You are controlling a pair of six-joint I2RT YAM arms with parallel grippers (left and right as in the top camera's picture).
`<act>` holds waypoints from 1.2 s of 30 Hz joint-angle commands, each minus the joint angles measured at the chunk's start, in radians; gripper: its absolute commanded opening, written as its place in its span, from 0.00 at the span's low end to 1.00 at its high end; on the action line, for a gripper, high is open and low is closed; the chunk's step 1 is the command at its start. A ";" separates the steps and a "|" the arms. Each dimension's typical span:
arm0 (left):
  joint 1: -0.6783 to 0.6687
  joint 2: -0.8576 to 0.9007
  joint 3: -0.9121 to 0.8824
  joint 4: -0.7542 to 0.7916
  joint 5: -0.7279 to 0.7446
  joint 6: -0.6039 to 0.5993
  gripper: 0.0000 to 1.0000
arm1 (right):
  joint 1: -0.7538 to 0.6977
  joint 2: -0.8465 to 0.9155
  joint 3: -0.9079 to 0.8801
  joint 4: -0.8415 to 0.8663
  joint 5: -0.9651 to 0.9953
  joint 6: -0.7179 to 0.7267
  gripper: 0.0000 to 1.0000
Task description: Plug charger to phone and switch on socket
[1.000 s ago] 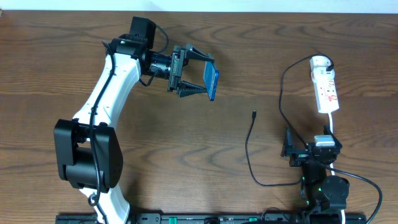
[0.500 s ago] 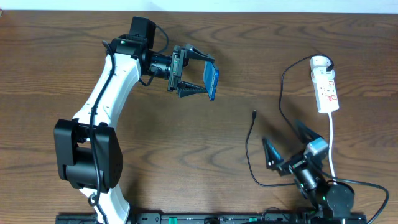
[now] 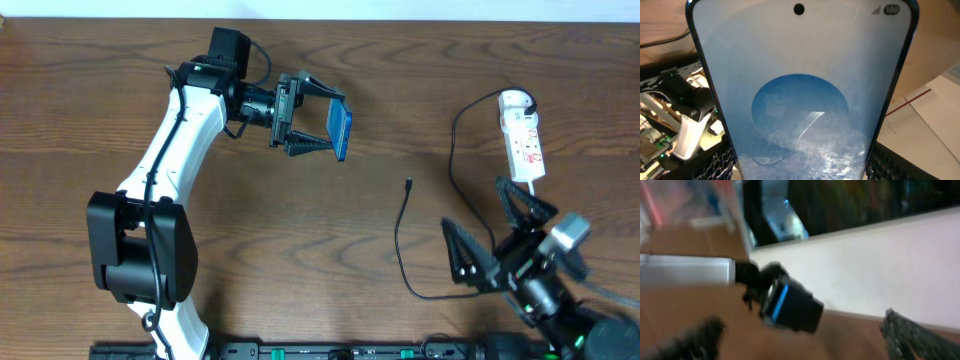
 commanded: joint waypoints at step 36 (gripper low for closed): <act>0.005 -0.021 0.008 0.104 -0.176 -0.029 0.79 | 0.679 0.999 0.959 -0.810 0.844 0.211 0.99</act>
